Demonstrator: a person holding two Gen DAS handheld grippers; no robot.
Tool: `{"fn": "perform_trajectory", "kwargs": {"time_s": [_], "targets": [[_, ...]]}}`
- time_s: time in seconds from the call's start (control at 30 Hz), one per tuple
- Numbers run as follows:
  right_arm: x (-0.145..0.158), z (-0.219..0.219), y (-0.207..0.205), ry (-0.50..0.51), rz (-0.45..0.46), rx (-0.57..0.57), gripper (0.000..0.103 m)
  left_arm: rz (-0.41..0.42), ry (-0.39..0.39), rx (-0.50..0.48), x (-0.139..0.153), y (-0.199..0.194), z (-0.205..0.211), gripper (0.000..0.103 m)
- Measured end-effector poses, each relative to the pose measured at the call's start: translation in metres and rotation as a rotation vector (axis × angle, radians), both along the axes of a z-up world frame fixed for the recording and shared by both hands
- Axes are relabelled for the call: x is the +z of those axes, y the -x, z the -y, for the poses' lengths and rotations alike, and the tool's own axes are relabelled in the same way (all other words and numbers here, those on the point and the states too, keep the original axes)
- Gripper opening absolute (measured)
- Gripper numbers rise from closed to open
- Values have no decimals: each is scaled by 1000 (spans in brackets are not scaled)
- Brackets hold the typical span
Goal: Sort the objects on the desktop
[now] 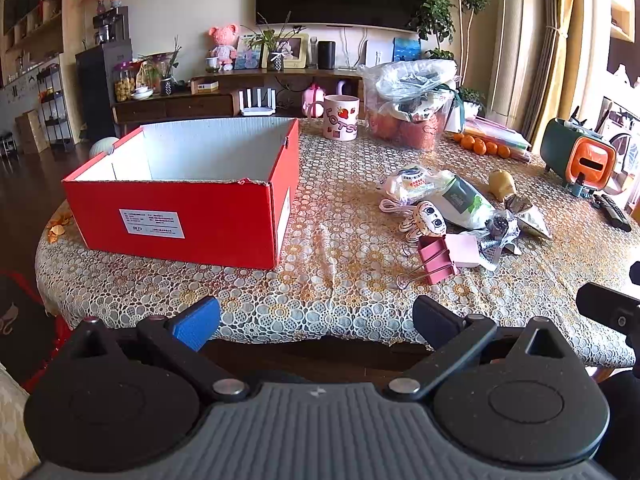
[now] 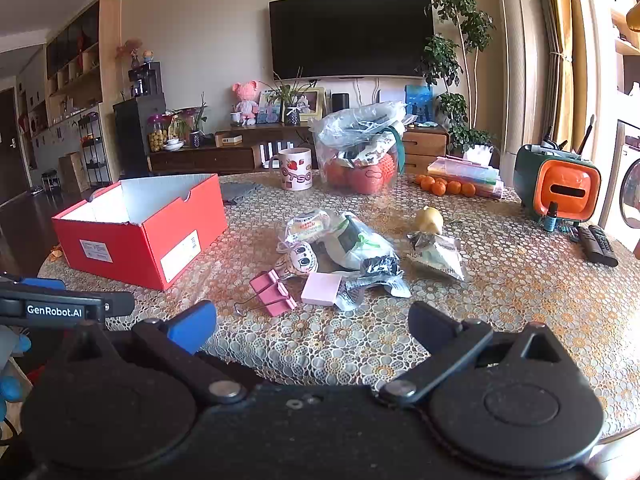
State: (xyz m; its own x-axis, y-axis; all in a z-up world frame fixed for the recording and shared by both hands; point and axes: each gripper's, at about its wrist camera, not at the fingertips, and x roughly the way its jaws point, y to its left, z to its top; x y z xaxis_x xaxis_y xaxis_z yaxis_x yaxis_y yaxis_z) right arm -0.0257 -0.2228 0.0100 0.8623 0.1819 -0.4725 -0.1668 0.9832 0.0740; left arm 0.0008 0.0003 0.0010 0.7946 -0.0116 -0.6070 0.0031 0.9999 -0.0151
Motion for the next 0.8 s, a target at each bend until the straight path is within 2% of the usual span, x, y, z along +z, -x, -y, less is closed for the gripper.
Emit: {"fn": "perform_trajectory", "kwargs": {"time_s": [0.4,0.7,0.8], "targets": [[-5,2,-7,4,-15,-5,101,-9,9,-14,-4,-5,1,103],[-11,14,-38,27,-36,-25,95,8,-22,-132,-9,-27,25,103],[-16,15,-56,48,-45,-14,90,5,-15,-174,-14,-42,37,103]]}}
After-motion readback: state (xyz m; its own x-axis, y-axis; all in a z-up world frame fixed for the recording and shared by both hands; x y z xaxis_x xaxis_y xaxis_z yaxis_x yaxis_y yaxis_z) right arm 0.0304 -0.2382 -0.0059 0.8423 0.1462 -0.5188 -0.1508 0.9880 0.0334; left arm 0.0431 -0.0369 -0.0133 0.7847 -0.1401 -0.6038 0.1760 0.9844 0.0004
